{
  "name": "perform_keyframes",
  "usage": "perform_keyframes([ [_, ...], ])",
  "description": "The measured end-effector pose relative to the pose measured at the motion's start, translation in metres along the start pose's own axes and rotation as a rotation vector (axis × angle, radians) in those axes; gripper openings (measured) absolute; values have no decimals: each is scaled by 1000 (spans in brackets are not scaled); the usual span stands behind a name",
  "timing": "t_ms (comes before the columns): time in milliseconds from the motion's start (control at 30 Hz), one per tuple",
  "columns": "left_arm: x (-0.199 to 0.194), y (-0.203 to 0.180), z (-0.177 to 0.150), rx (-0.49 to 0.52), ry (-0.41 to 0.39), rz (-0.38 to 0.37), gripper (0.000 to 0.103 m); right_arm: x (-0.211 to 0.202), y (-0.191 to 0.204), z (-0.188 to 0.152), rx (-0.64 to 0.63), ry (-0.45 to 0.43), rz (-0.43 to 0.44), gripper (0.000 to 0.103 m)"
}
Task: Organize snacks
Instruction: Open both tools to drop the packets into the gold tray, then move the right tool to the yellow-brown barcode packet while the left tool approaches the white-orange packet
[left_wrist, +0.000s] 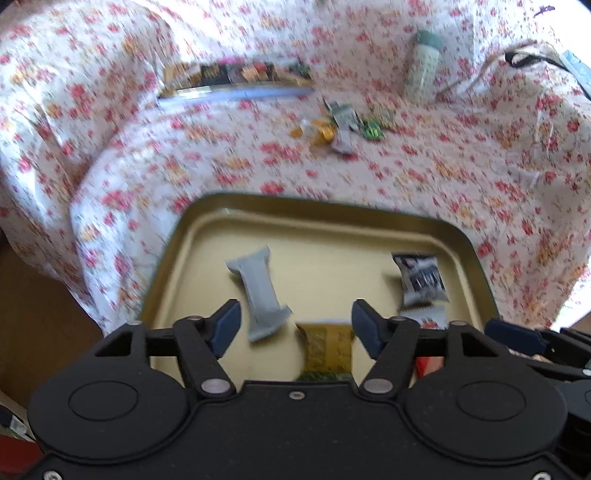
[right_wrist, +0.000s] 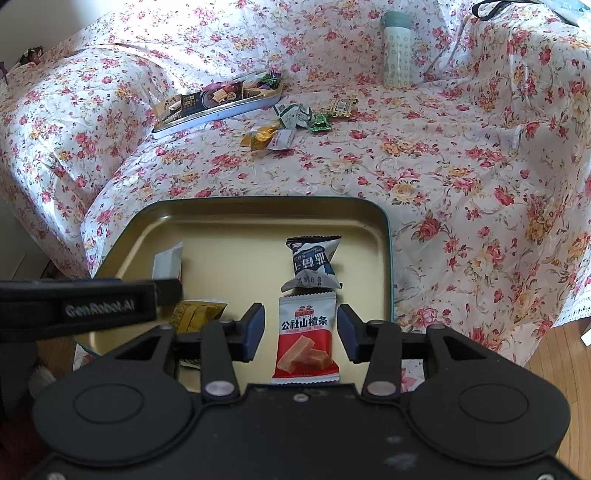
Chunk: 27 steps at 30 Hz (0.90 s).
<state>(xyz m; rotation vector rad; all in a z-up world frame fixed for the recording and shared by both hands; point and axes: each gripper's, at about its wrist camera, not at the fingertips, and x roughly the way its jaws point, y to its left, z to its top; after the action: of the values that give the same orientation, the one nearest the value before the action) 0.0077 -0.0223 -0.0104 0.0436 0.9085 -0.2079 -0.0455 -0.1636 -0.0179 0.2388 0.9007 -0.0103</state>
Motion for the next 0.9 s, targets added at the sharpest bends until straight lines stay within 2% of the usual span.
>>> perform_keyframes([
  [133, -4, 0, 3, 16, -49, 35, 73, 0, -1, 0, 4, 0, -1, 50],
  [233, -4, 0, 3, 23, -59, 22, 78, 0, 0, 0, 5, 2, -2, 53],
  [500, -7, -2, 9, 83, -106, 17, 82, -1, 1, 2, -12, -15, 2, 69],
  [733, -5, 4, 39, 139, -181, 32, 85, -3, -1, 11, -20, -53, -7, 74],
  [900, 5, 11, 71, 168, -237, 68, 85, -3, -5, 30, -44, -114, -31, 80],
])
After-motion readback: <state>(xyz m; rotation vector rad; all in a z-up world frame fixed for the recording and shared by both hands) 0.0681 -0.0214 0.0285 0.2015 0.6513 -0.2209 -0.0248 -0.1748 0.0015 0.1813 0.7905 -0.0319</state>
